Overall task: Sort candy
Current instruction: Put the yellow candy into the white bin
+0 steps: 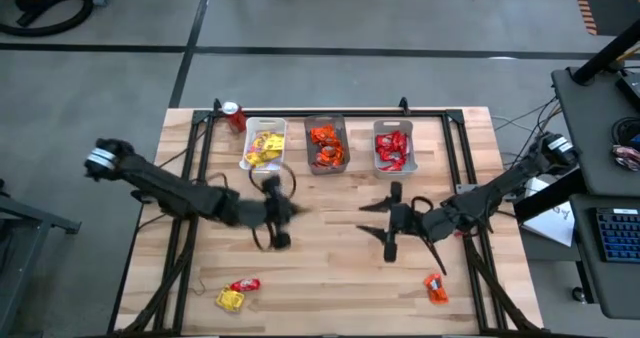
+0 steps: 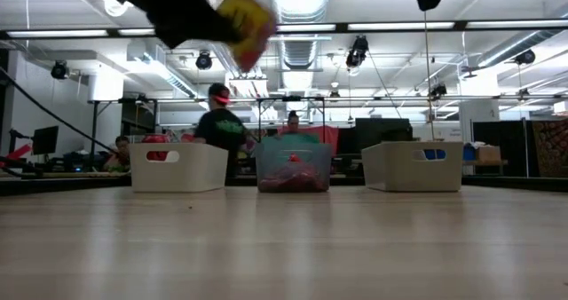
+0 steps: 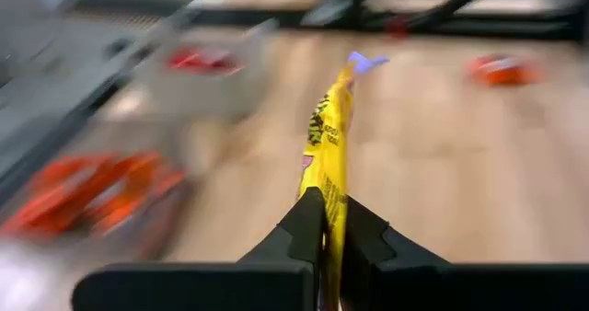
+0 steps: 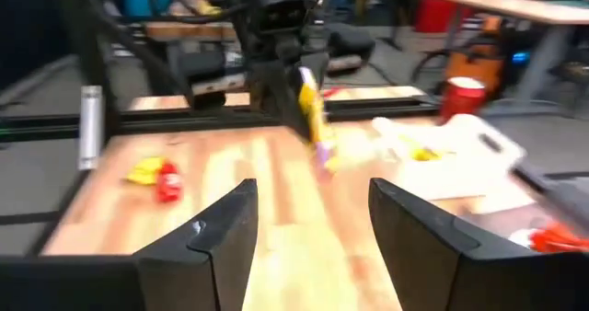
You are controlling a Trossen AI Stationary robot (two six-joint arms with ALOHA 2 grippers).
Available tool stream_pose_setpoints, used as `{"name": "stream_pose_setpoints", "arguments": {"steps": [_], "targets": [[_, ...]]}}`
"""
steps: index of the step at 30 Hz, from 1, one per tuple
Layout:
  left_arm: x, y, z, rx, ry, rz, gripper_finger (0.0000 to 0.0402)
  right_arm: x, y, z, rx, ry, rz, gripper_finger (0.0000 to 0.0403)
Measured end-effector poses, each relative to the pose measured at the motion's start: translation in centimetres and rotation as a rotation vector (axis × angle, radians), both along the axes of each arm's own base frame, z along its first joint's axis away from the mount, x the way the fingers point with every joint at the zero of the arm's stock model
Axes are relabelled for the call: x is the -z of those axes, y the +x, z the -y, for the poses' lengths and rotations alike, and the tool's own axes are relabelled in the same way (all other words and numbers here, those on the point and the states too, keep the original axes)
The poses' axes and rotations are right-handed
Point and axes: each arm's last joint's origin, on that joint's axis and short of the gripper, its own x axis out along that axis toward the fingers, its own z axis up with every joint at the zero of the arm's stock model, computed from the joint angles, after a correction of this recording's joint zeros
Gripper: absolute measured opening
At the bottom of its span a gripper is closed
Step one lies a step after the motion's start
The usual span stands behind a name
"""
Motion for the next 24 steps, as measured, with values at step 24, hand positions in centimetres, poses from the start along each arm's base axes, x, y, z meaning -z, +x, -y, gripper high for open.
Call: {"name": "stream_pose_setpoints", "arguments": {"steps": [24], "targets": [[3.1,-7.8,-22.0,-0.596,-0.316,-0.446,0.0,1.5,1.0,4.1,0.202,0.049,-0.128,0.0199]]}}
